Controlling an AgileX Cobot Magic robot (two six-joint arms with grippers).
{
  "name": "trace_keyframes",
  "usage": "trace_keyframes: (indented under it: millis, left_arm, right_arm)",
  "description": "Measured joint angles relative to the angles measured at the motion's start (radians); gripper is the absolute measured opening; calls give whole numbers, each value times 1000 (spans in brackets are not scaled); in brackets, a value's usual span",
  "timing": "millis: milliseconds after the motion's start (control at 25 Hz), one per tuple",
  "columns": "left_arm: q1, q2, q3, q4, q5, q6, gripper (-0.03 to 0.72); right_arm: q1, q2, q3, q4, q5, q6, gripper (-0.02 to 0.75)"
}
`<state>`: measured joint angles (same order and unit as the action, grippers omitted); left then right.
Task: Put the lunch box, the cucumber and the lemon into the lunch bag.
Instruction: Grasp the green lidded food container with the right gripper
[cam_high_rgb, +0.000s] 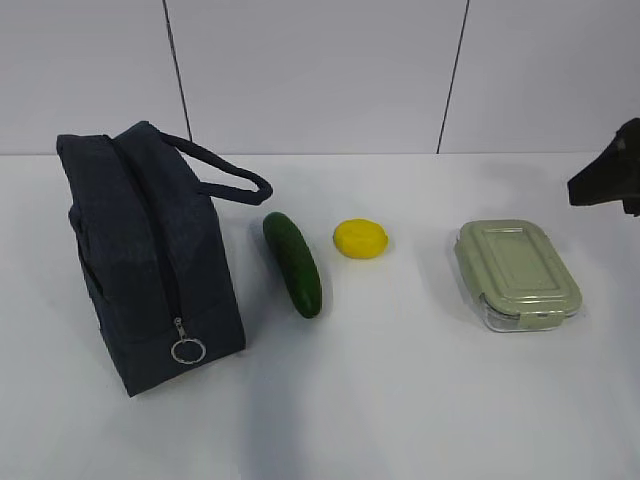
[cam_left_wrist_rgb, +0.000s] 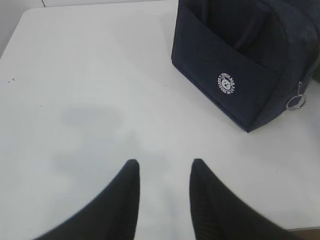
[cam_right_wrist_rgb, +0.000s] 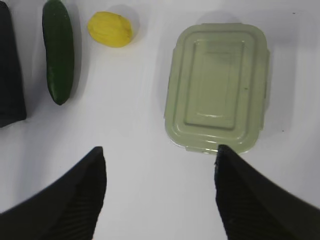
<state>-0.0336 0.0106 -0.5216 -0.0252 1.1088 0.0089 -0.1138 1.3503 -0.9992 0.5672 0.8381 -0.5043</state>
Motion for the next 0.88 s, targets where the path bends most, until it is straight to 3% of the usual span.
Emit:
trace_keyframes:
  millis: [400,640,880]
  left_arm:
    - [0,0,0,0,0,0,244]
    - [0,0,0,0,0,0,244]
    - [0,0,0,0,0,0,244]
  right_arm:
    - [-261,150,-2,378,101,-476,515]
    - [-289,272,-8,509,117,-688,515]
    - [-291,411,-15,560,88,-793,515]
